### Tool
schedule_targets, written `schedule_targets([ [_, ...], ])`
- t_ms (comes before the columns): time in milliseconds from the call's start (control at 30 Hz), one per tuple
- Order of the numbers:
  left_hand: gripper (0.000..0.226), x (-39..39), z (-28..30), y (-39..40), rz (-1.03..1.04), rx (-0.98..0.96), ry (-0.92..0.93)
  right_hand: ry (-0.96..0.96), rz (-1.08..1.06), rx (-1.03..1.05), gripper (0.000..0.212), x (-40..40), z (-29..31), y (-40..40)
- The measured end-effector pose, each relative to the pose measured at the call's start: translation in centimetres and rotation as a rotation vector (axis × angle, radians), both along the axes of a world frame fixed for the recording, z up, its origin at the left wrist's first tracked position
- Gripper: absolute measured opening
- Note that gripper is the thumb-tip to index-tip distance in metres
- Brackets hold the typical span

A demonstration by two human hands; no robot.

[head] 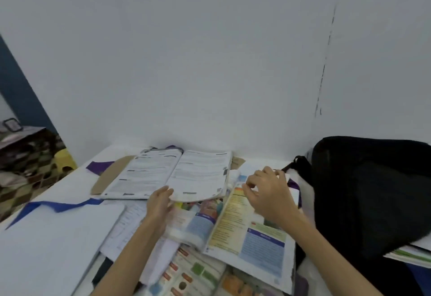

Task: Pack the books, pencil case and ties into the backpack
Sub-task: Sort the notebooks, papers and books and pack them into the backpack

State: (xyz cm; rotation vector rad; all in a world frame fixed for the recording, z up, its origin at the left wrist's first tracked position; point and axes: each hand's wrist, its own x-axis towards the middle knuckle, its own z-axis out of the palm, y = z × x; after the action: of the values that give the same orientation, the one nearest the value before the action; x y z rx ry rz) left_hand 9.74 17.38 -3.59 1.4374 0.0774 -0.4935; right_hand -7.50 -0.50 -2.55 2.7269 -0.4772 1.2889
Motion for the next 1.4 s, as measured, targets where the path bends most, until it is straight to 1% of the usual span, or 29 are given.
schedule_targets([
  [67, 0.007, 3.2, -0.7, 2.9, 0.142, 0.016, 0.098, 0.125, 0.056, 0.097, 0.028, 3.7, -0.7, 2.1],
  [133, 0.005, 5.9, -0.9, 4.9, 0.195, -0.034, 0.227, 0.254, 0.091, 0.193, 0.03, 7.3, -1.1, 4.2],
  [200, 0.016, 8.7, -1.6, 5.9, 0.203, -0.1, 0.286, 0.404, 0.113, 0.287, 0.03, 10.9, -1.5, 6.0],
  [233, 0.011, 10.0, -1.9, 6.4, 0.19, -0.125, 0.308, 0.489, 0.124, 0.339, 0.03, 12.8, -1.7, 7.0],
  [267, 0.007, 10.8, -1.9, 6.6, 0.17, -0.15, 0.335, 0.537, 0.146, 0.394, 0.03, 14.2, -2.0, 7.6],
  [300, 0.007, 11.2, -1.8, 6.6, 0.148, -0.165, 0.361, 0.569, 0.156, 0.443, 0.032, 15.3, -2.4, 8.2],
  [400, 0.032, 12.4, -1.4, 6.9, 0.038, -0.238, 0.425, 0.635, 0.144, 0.531, 0.036, 18.2, -4.1, 10.2],
  [467, 0.044, 13.6, -1.4, 7.1, -0.055, -0.273, 0.403, 0.579, 0.091, 0.491, 0.034, 18.8, -5.0, 11.0],
  [533, 0.053, 14.9, -1.6, 7.3, -0.124, -0.236, 0.325, 0.464, 0.035, 0.492, 0.032, 18.8, -5.6, 11.5],
  [567, 0.05, 15.3, -1.5, 7.3, -0.154, -0.221, 0.281, 0.414, 0.027, 0.517, 0.032, 18.6, -5.8, 11.6],
  [600, 0.036, 15.5, -1.6, 7.0, -0.182, -0.18, 0.205, 0.372, 0.022, 0.536, 0.033, 18.5, -5.8, 11.7],
  [633, 0.03, 15.3, -1.6, 6.8, -0.201, -0.103, 0.092, 0.354, 0.007, 0.552, 0.036, 18.4, -5.9, 11.7],
  [700, 0.031, 14.8, -1.7, 6.4, -0.234, 0.076, -0.234, 0.344, -0.03, 0.59, 0.048, 18.3, -5.9, 11.4],
  [767, 0.024, 14.3, -1.6, 5.9, -0.317, 0.097, -0.549, 0.301, -0.034, 0.734, 0.055, 18.4, -5.4, 10.9],
  [833, 0.021, 14.2, -1.5, 5.2, -0.405, 0.133, -0.777, 0.113, 0.006, 1.063, 0.051, 18.4, -4.2, 10.3],
  [867, 0.023, 14.2, -1.5, 4.8, -0.445, 0.176, -0.845, -0.015, 0.023, 1.239, 0.048, 18.5, -3.5, 10.0],
  [900, 0.027, 14.2, -1.3, 4.4, -0.483, 0.211, -0.885, -0.147, 0.032, 1.365, 0.047, 18.4, -2.9, 9.6],
  [933, 0.033, 14.1, -1.2, 4.0, -0.526, 0.223, -0.902, -0.264, 0.025, 1.419, 0.047, 18.2, -2.3, 9.2],
  [1033, 0.053, 13.6, -1.1, 3.0, -0.709, 0.23, -0.935, -0.462, -0.077, 1.334, 0.047, 17.4, -1.1, 7.3],
  [1100, 0.065, 13.8, -1.1, 2.4, -0.862, 0.296, -0.851, -0.532, -0.135, 1.291, 0.05, 16.6, -0.5, 5.9],
  [1133, 0.068, 14.3, -1.1, 2.1, -0.93, 0.322, -0.742, -0.54, -0.161, 1.282, 0.051, 16.2, -0.4, 5.2],
  [1167, 0.064, 14.6, -1.0, 1.9, -0.98, 0.316, -0.615, -0.531, -0.196, 1.267, 0.051, 15.8, -0.3, 4.6],
  [1200, 0.054, 15.1, -1.1, 1.6, -0.997, 0.291, -0.502, -0.502, -0.24, 1.238, 0.052, 15.5, -0.3, 4.0],
  [1233, 0.045, 15.5, -1.2, 1.3, -0.969, 0.258, -0.425, -0.445, -0.292, 1.184, 0.054, 15.1, -0.4, 3.5],
  [1300, 0.035, 16.2, -1.6, 0.8, -0.85, 0.178, -0.286, -0.27, -0.408, 1.066, 0.059, 14.5, -0.7, 2.7],
  [1333, 0.034, 16.3, -1.7, 0.5, -0.798, 0.148, -0.203, -0.168, -0.454, 1.039, 0.058, 14.3, -0.9, 2.4],
  [1400, 0.037, 16.3, -1.9, -0.1, -0.73, 0.091, -0.045, 0.025, -0.502, 1.034, 0.046, 14.2, -1.4, 2.1],
])
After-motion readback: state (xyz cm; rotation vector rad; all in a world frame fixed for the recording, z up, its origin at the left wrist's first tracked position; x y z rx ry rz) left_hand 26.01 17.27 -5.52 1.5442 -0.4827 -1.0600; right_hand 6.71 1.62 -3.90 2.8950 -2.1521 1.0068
